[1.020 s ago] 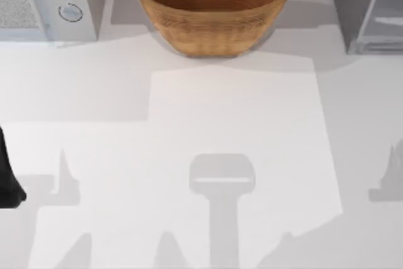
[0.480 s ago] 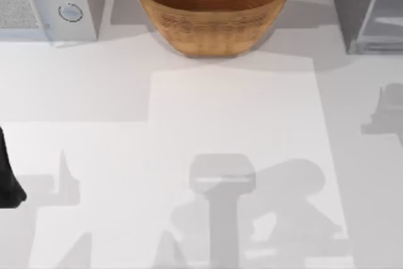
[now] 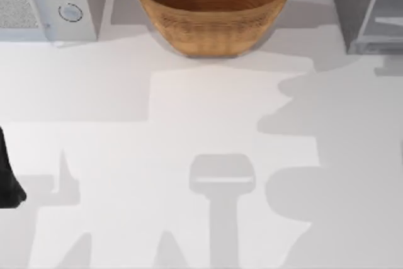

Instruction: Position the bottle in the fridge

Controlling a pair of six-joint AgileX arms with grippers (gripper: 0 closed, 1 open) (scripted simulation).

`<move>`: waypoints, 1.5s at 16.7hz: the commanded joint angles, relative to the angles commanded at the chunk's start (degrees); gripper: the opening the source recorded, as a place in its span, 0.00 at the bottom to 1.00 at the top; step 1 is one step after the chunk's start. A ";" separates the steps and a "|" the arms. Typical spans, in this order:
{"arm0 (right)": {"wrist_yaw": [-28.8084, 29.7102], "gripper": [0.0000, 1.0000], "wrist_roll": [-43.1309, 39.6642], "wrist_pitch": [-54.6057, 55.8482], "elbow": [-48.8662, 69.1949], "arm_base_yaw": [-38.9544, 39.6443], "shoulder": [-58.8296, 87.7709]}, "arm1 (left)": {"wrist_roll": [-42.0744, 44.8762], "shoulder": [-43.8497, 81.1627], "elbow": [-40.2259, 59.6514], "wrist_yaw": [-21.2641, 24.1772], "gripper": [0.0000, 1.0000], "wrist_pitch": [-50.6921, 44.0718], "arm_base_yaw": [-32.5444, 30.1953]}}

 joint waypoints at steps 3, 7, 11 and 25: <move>-1.46 0.01 0.03 7.23 6.34 -1.77 12.44 | 0.00 0.00 0.00 0.00 1.00 0.00 0.00; -2.48 0.01 0.09 12.36 10.84 -3.04 20.63 | 0.00 0.00 0.00 0.00 1.00 0.00 0.00; -2.55 0.01 0.10 12.69 11.14 -3.12 21.16 | 0.00 0.00 0.00 0.00 1.00 0.00 0.00; 0.31 0.01 0.02 -0.35 38.37 -0.20 35.48 | 0.00 0.00 0.00 0.00 1.00 0.00 0.00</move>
